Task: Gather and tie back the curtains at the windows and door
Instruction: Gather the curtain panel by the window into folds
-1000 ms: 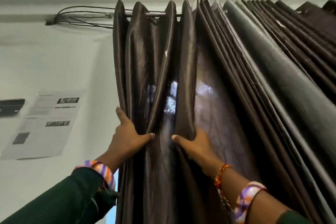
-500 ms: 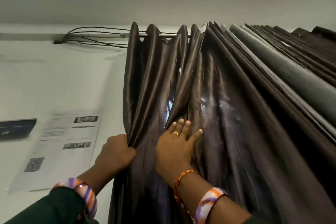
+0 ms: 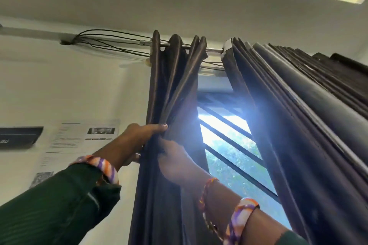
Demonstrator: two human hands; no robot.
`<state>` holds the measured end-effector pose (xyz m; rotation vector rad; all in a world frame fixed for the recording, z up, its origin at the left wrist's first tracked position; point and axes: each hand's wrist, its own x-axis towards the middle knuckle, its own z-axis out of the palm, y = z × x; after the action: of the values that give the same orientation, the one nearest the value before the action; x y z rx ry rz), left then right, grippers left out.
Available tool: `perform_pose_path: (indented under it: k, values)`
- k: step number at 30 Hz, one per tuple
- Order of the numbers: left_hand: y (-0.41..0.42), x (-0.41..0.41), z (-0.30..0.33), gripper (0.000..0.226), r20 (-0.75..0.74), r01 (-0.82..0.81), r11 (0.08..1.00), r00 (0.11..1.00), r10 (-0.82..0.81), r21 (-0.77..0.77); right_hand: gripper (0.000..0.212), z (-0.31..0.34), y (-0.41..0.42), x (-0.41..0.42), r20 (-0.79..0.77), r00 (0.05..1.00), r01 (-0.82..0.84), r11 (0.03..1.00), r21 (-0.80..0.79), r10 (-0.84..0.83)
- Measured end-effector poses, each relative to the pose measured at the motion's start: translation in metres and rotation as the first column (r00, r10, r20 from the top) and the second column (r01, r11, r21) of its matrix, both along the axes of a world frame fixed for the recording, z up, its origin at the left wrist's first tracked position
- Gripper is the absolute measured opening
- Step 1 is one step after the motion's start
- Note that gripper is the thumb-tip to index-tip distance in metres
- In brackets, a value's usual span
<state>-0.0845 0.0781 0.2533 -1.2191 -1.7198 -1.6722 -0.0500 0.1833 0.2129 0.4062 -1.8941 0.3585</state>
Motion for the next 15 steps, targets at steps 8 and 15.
perform_pose_path:
  k: [8, 15]
  values:
    - [0.015, 0.004, 0.006, 0.034, -0.316, -0.375, 0.923, 0.869, 0.38, 0.08, 0.04, -0.027, 0.022, 0.0, -0.154, 0.987, -0.085, 0.954, -0.286, 0.042]
    - [0.041, -0.007, -0.029, 0.088, -0.46, -0.609, 0.791, 0.688, 0.561, 0.055, 0.067, -0.03, 0.074, 0.026, -0.227, 0.934, 0.021, 0.676, -0.737, -0.276]
